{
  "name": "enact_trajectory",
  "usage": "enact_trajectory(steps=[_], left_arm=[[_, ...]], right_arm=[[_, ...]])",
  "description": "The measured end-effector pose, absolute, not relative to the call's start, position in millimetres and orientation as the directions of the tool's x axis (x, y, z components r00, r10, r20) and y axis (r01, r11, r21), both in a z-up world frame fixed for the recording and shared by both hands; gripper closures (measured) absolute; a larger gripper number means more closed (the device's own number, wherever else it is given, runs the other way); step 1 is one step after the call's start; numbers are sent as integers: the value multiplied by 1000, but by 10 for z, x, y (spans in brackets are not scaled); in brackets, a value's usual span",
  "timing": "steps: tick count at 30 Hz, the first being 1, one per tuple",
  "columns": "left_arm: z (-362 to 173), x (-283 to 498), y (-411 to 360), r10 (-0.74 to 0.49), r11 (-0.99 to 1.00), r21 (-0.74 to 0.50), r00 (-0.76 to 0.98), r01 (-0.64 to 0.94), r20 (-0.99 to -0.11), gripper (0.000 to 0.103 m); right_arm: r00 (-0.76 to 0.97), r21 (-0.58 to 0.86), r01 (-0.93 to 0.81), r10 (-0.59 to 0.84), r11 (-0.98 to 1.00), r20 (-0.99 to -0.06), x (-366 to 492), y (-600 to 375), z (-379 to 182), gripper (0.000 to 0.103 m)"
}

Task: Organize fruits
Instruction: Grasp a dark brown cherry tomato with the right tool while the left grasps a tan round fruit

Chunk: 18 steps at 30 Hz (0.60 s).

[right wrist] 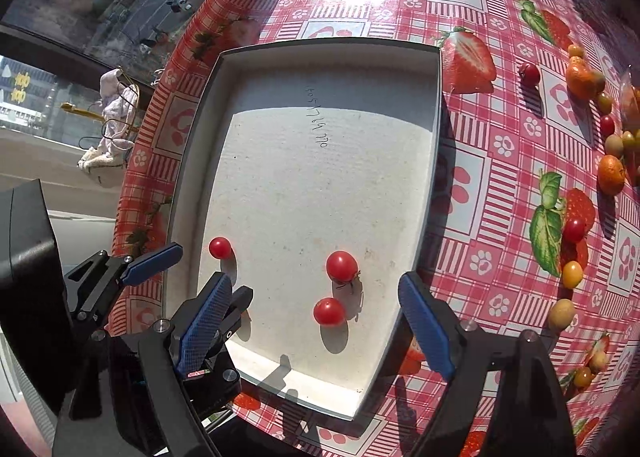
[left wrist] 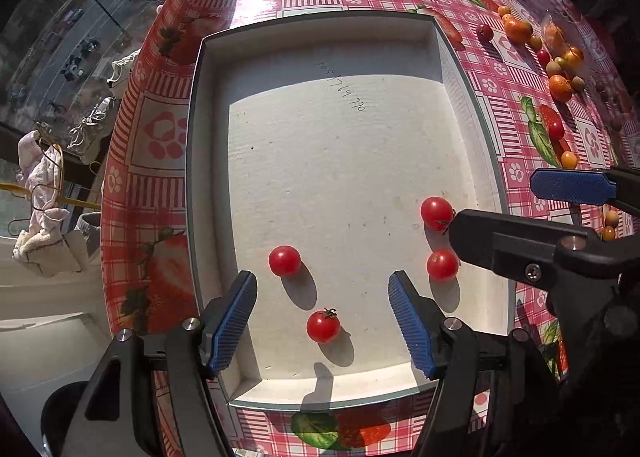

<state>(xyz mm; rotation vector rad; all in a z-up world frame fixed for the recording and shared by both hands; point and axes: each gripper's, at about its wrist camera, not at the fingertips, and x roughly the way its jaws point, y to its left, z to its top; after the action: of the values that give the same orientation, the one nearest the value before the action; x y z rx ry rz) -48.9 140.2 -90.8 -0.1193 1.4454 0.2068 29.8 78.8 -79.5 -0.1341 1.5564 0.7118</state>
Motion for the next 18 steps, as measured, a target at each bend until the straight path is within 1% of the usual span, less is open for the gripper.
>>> enact_trajectory(steps=[8,18], left_arm=[[-767,-355,882,54,992,39,133,-117,-990,33],[-588,61,344,-2,999,3,167,33,-986,33]], right_arm=[[-106,317,-360,299,878,-948,371,71,-844,15],[-97,233,-116,223,965,-970,250,-1200,-1063,15]])
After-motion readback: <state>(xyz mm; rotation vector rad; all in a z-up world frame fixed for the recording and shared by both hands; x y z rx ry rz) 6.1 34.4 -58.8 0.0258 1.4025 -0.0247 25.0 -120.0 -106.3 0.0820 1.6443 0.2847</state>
